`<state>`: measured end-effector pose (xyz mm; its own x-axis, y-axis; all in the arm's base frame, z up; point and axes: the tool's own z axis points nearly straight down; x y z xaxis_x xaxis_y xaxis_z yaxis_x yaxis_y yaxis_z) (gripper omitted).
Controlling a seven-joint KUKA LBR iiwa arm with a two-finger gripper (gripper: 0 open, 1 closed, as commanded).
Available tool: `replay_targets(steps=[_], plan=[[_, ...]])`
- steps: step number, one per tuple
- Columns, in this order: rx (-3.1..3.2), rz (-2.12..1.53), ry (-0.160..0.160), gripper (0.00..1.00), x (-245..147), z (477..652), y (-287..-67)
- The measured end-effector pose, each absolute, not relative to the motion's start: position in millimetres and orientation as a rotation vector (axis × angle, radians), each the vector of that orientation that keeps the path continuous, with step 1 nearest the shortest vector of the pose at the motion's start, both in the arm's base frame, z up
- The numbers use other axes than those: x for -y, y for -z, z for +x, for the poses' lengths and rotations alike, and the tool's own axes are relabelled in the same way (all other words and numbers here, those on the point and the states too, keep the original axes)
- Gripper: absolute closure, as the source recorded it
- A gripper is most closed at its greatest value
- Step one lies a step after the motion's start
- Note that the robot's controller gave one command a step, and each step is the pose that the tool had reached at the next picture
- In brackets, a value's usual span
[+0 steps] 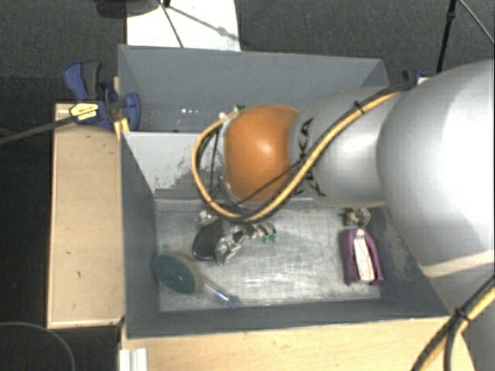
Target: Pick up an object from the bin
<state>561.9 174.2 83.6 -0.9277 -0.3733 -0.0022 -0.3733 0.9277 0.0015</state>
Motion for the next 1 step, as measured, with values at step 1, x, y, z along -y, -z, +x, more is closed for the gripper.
replay_targets(steps=[1], plan=[[-3.080,-0.568,-0.002,1.00,-173.4,560.1,-216.4]])
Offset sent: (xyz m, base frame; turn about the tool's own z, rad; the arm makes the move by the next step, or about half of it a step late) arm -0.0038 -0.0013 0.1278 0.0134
